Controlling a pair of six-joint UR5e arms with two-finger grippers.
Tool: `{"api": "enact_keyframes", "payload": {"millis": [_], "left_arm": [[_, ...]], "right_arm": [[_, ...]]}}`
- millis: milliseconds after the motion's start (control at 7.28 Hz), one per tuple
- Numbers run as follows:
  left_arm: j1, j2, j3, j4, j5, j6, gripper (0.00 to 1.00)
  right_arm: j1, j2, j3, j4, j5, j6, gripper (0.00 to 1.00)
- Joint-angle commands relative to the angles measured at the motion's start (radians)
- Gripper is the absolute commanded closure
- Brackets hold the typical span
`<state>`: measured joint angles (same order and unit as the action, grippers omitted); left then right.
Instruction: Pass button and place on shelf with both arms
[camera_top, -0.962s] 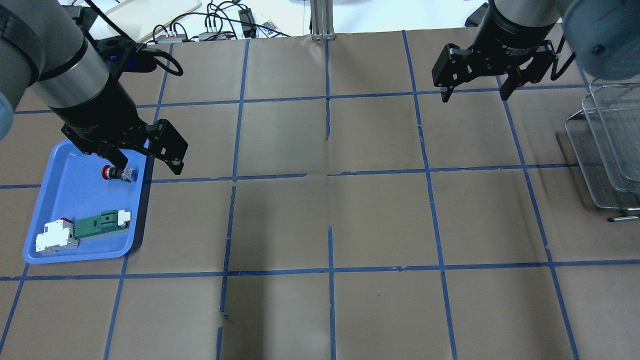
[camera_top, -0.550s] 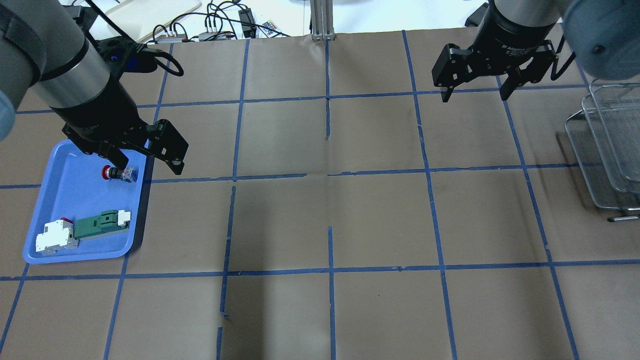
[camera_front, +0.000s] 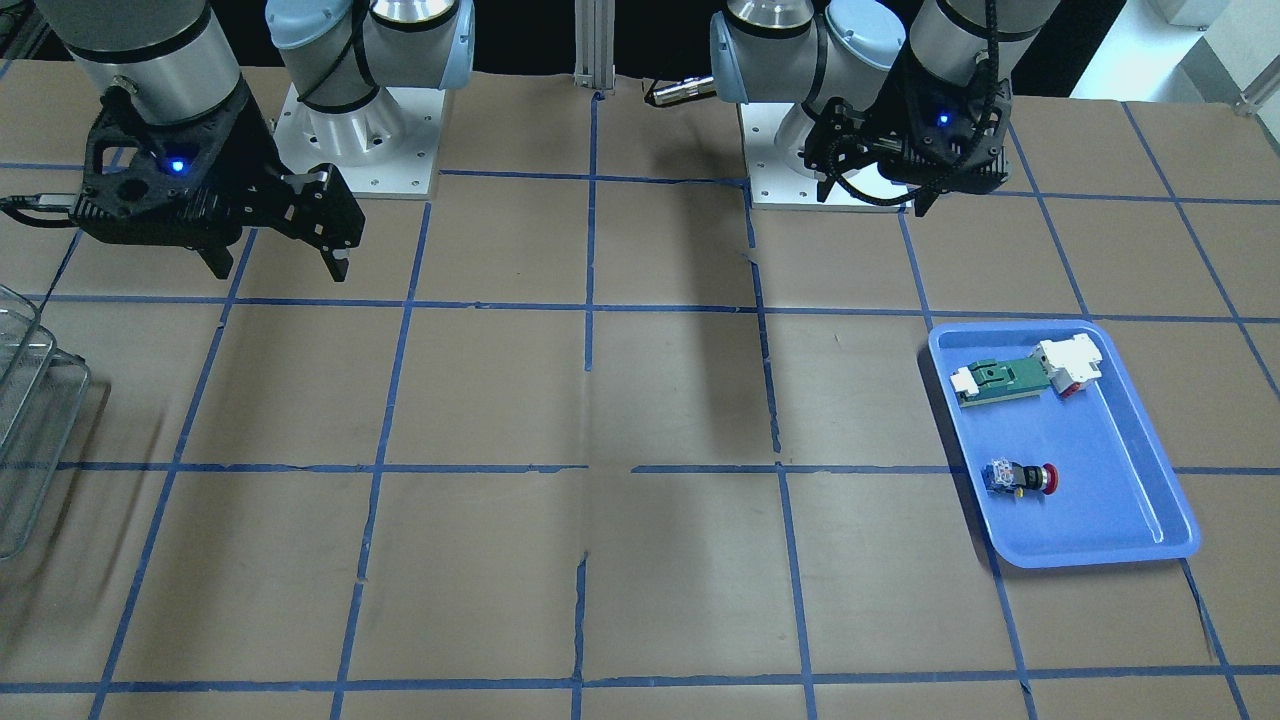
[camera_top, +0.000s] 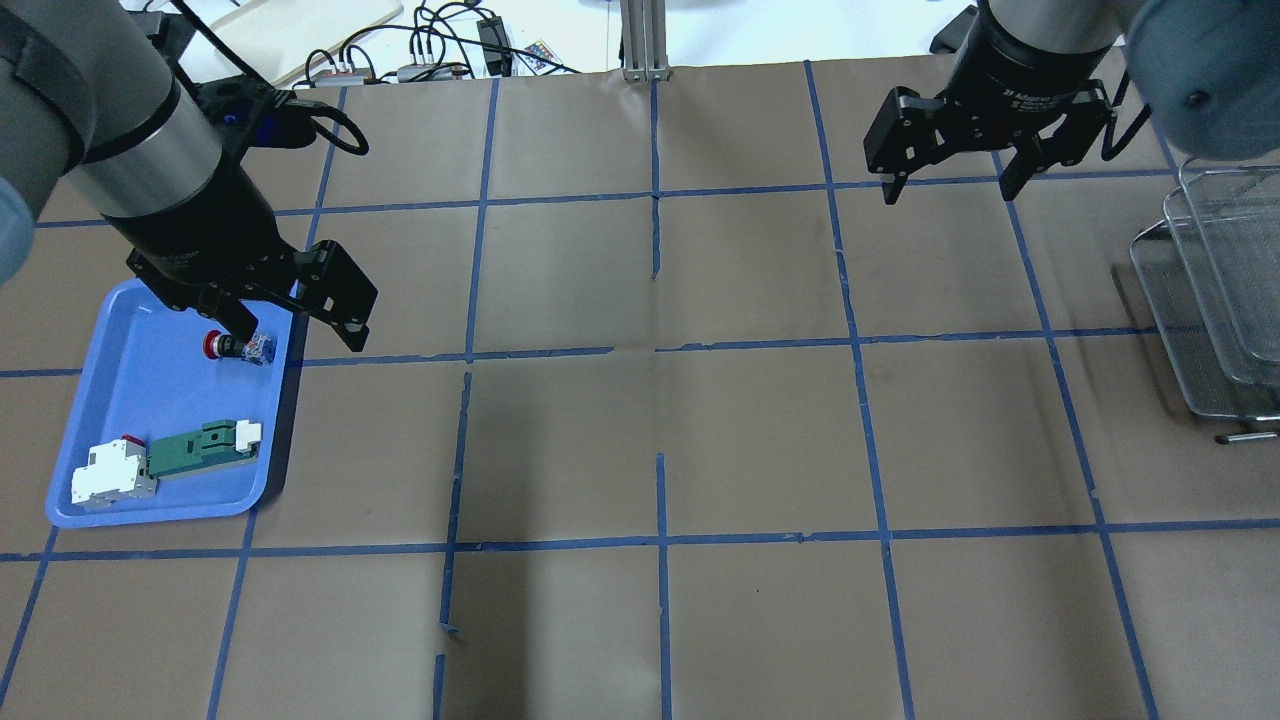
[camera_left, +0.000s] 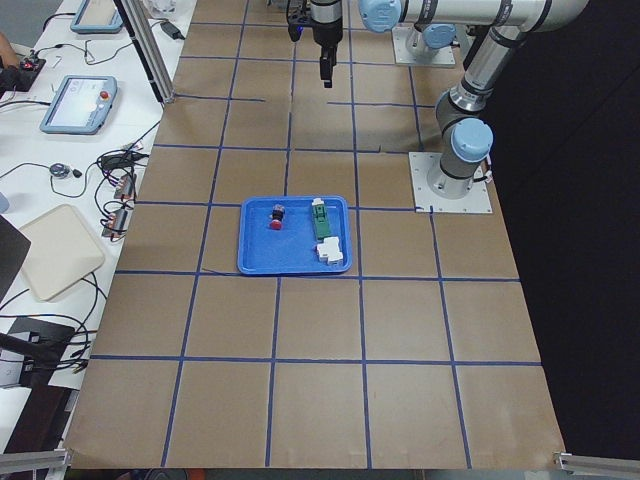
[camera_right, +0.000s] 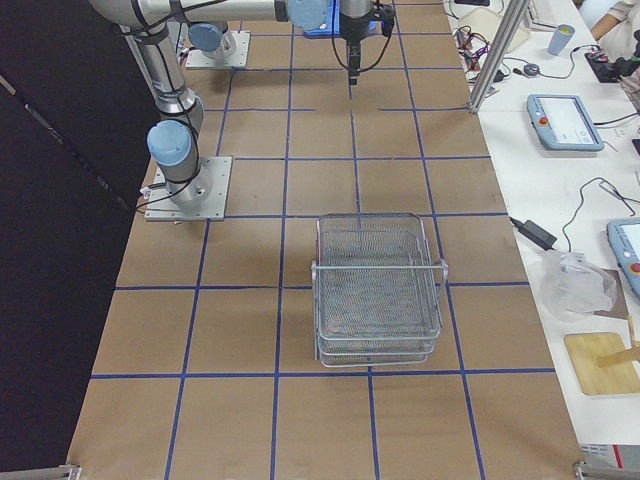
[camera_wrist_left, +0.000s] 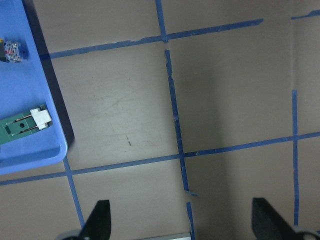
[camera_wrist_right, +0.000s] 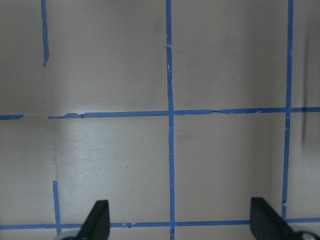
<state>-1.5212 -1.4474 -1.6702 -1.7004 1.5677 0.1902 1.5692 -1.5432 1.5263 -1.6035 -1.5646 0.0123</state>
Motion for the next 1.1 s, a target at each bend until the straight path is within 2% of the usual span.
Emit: {"api": "enact_keyframes", "payload": {"millis": [0, 275, 550, 687, 824, 962], "left_arm": [[0.003, -0.001, -0.002, 0.007, -0.002, 0.005, 0.0], [0.106, -0.008, -0.038, 0.04, 0.006, -0.011, 0.0], [0.284, -0.024, -0.023, 0.108, 0.002, -0.038, 0.0], [0.384, -0.05, -0.038, 0.178, -0.011, -0.095, 0.0], [0.456, -0.085, -0.019, 0.214, -0.014, -0.247, 0.0], [0.495, -0.12, -0.01, 0.264, -0.014, -0.317, 0.0]], "right_arm": [[0.0, 0.0, 0.002, 0.001, 0.0, 0.002, 0.0], [0.0, 0.0, 0.0, 0.001, 0.0, 0.0, 0.0], [0.0, 0.0, 0.002, 0.001, 0.0, 0.0, 0.0], [0.0, 0.0, 0.002, 0.001, 0.0, 0.002, 0.0], [0.0, 0.0, 0.002, 0.001, 0.0, 0.0, 0.0], [0.0, 0.0, 0.002, 0.001, 0.0, 0.0, 0.0]]}}
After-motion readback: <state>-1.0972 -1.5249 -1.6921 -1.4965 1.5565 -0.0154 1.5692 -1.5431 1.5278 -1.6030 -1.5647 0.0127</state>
